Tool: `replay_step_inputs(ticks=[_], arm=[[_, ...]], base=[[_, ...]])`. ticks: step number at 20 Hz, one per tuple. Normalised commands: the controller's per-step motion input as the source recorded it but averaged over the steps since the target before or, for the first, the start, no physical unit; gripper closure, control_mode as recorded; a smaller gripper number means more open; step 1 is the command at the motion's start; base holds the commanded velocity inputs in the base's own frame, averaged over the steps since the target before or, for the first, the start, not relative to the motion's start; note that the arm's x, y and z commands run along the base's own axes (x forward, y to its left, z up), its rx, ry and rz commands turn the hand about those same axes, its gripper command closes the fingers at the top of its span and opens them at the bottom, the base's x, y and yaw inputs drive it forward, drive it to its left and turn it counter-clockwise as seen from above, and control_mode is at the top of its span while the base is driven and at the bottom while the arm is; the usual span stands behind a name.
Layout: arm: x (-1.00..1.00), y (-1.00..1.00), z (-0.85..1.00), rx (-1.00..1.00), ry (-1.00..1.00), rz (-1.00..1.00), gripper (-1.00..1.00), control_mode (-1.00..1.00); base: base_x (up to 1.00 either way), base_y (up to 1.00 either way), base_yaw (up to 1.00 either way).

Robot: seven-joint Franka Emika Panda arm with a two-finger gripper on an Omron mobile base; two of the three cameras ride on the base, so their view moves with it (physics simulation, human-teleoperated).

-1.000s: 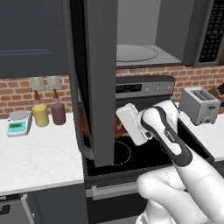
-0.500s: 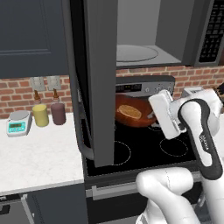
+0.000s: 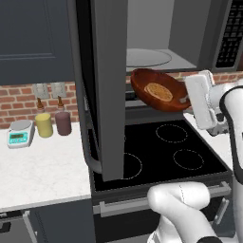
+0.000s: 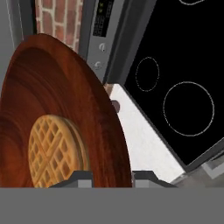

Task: Open the microwave, place the bowl with waffle inside the microwave, then close the microwave door and turn it on.

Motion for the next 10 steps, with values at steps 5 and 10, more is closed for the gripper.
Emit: replay_step_inputs(ticks=[5, 10], arm=[[0.19, 0.0, 0.67, 0.0, -0.02, -0.01, 1.0, -1.0], [0.73, 0.0, 0.21, -0.01, -0.02, -0.03, 1.0, -1.0]], base=[[0.0, 0.0, 0.0], [0.0, 0.0, 0.0]])
